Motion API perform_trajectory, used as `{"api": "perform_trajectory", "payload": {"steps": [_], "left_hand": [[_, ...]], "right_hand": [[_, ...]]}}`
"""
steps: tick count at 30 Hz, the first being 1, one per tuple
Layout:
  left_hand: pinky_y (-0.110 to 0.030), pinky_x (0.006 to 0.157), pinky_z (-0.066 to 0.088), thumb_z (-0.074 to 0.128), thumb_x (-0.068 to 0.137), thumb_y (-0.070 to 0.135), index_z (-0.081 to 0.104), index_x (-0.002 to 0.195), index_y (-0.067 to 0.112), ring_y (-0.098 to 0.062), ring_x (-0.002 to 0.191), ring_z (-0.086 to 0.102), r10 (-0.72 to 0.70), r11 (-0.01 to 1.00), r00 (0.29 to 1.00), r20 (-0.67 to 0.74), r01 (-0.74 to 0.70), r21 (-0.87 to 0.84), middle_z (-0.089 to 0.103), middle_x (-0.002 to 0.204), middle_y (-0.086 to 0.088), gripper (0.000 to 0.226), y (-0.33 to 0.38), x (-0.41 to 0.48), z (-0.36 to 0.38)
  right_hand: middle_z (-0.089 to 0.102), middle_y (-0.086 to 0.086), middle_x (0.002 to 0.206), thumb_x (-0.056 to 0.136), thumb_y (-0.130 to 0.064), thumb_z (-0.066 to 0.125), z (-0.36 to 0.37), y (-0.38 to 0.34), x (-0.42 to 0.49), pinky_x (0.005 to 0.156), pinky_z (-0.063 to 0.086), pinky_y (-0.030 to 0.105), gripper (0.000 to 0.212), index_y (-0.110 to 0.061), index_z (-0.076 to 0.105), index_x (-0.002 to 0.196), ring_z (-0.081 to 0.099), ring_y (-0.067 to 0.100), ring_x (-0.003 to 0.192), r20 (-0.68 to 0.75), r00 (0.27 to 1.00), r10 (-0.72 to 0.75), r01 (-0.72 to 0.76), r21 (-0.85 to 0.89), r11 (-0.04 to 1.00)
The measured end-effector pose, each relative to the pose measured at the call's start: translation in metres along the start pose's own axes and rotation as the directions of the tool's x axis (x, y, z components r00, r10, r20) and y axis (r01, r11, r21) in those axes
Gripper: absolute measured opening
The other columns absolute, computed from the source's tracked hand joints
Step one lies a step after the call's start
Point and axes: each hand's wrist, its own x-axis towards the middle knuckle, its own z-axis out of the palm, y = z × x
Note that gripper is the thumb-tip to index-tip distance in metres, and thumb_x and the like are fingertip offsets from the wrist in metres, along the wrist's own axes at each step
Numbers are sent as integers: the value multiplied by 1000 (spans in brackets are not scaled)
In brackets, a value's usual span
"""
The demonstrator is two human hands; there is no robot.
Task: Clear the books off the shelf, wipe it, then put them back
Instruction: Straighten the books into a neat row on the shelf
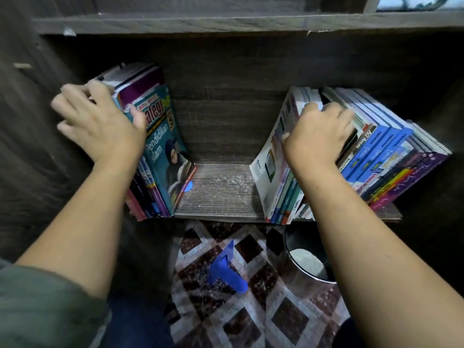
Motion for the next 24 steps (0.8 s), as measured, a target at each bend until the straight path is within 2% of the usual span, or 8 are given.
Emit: {"api": "perform_trajectory", "payload": {"steps": [3, 5, 7, 10, 12, 14, 19, 24], "left_hand": [[-55, 88, 36, 50, 83, 40, 41, 117, 8, -46, 123, 37, 73, 997, 997, 9, -73, 11, 40, 132, -24, 47, -12, -2, -1], [-53, 87, 38, 51, 82, 44, 43, 117, 8, -44, 121, 38, 139, 990, 990, -5, -139, -22, 43, 127, -22, 50, -22, -3, -4], [-52, 86, 40, 55, 81, 46, 47, 118, 12, -43, 120, 39, 196, 977, 980, -25, -198, -84, 45, 123, -20, 52, -30, -2, -6], [-49, 85, 42, 60, 79, 51, 51, 119, 15, -41, 118, 40, 257, 958, 965, -44, -261, -118, 47, 120, -17, 55, -40, -2, -4], [-48, 85, 42, 62, 78, 52, 53, 119, 16, -40, 117, 41, 277, 949, 959, -58, -282, -141, 49, 119, -15, 55, -43, -1, -3], [-47, 84, 43, 63, 78, 52, 56, 119, 16, -39, 115, 42, 291, 937, 954, -79, -300, -177, 50, 117, -13, 55, -46, 0, -2], [-42, 81, 43, 66, 79, 51, 61, 118, 19, -36, 110, 43, 307, 913, 942, -134, -332, -239, 55, 113, -9, 51, -50, 0, -1], [-39, 84, 42, 63, 85, 46, 65, 117, 20, -35, 106, 45, 343, 880, 921, -185, -384, -279, 58, 112, -6, 41, -52, 1, 1]], "right_hand": [[41, 13, 136, 83, -20, 67, 4, -6, -13, 92, 32, 25, 54, -11, 48, 133, 37, 30, 123, -14, 998, -56, 57, 367, 929], [37, 8, 144, 78, -17, 70, 7, -9, -24, 94, 25, 7, 73, -16, 37, 144, 37, 20, 129, -88, 996, 12, 49, 662, 748], [36, 2, 149, 73, -21, 76, 16, -13, -36, 97, 26, 3, 89, -24, 27, 147, 40, 13, 130, -5, 983, 183, -97, 831, 547], [61, -5, 125, 68, -35, 77, 32, -20, -52, 92, 50, 33, 78, -36, 34, 133, 62, 21, 107, 177, 914, 364, -359, 770, 527], [66, -7, 93, 69, -36, 75, 37, -25, -53, 84, 51, 35, 56, -26, 48, 117, 65, 22, 89, 122, 927, 355, -315, 767, 559], [61, -10, 79, 70, -34, 77, 38, -33, -50, 79, 48, 29, 47, -19, 52, 107, 64, 22, 82, 87, 940, 330, -259, 813, 522], [59, -12, 71, 69, -30, 81, 45, -81, -58, 66, 44, 22, 43, -14, 56, 100, 62, 16, 69, 42, 961, 274, -163, 886, 434], [68, -4, 77, 70, -33, 80, 56, -134, -82, 64, 52, 32, 44, -20, 54, 103, 67, 21, 70, 24, 997, 73, -52, 912, 407]]}}
